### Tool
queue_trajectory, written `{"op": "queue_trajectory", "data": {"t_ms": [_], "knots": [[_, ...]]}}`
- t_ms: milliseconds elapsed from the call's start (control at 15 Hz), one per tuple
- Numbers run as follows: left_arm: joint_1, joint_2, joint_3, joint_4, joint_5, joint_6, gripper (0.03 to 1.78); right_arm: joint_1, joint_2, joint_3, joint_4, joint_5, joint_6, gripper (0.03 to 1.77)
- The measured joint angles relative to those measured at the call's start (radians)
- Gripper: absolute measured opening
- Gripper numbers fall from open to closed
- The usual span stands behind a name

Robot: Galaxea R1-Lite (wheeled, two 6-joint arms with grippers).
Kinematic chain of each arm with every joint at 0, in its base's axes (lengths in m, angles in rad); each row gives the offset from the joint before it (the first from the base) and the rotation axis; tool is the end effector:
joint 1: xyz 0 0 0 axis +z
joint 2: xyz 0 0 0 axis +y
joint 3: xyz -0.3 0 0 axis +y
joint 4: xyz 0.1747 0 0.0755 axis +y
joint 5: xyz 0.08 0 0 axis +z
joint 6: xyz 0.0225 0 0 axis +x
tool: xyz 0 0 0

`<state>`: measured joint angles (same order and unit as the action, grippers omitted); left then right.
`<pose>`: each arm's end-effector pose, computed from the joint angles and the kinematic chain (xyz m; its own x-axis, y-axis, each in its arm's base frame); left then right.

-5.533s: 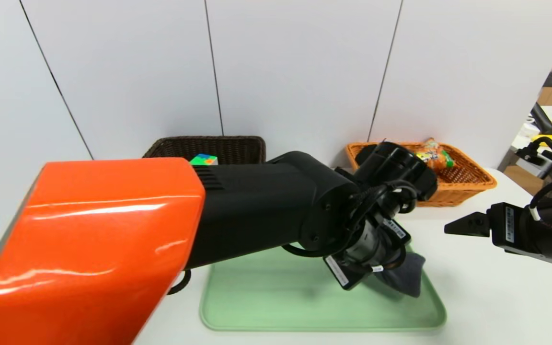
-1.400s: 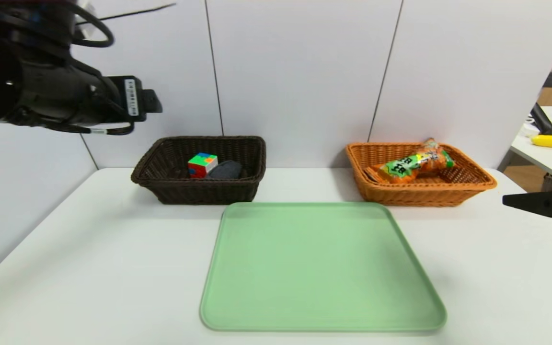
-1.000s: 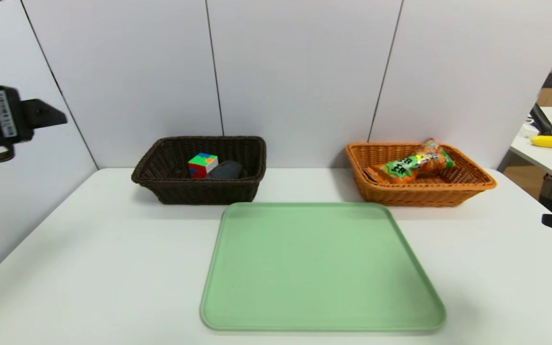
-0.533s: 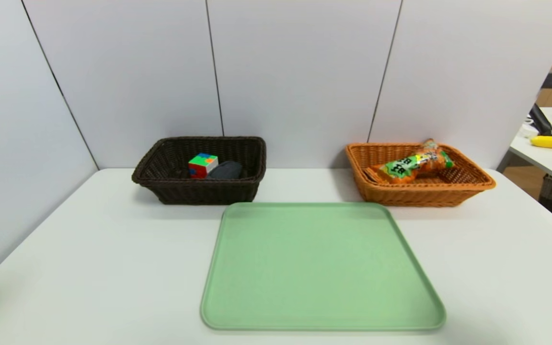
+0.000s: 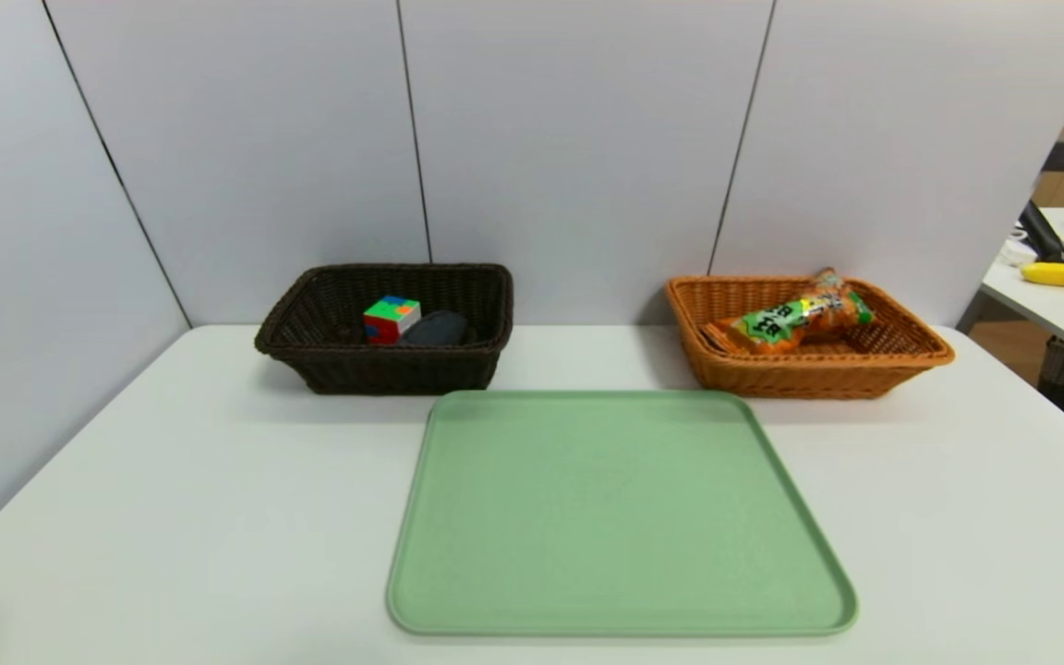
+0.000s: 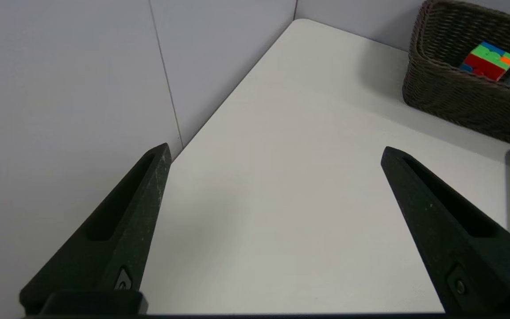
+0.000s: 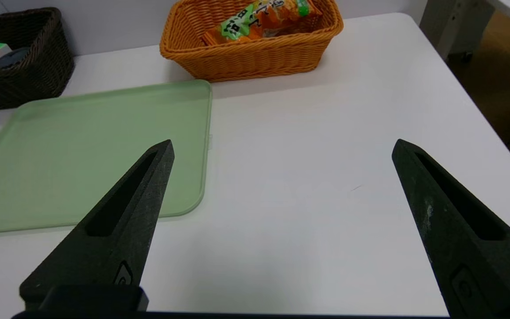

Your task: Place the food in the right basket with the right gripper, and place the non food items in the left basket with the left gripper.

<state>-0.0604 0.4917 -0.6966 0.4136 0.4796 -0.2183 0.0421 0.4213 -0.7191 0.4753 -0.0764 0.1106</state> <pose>-0.0103 0.0110 0.2304 0.8942 0.4082 -0.1838 -0.4324 0.8939 -0.1185 -0.0280 -0.0029 0.2280 0.9838 -0.0350 -0.1761 0.0524 0.9941 0.0952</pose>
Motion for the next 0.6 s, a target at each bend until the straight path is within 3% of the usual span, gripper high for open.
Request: {"op": "queue_trajectory", "data": {"t_ms": [200, 333, 600], "knots": [[0.000, -0.095, 0.054, 0.000, -0.055, 0.036, 1.69, 0.001, -0.102, 0.045, 0.000, 0.003, -0.074, 1.70], [0.000, -0.146, 0.079, -0.001, -0.096, 0.053, 1.69, -0.001, -0.152, 0.058, -0.004, 0.010, -0.084, 1.70], [0.020, -0.250, 0.169, -0.089, -0.237, 0.143, 1.69, -0.023, -0.237, 0.072, -0.014, 0.072, -0.145, 1.70]]}}
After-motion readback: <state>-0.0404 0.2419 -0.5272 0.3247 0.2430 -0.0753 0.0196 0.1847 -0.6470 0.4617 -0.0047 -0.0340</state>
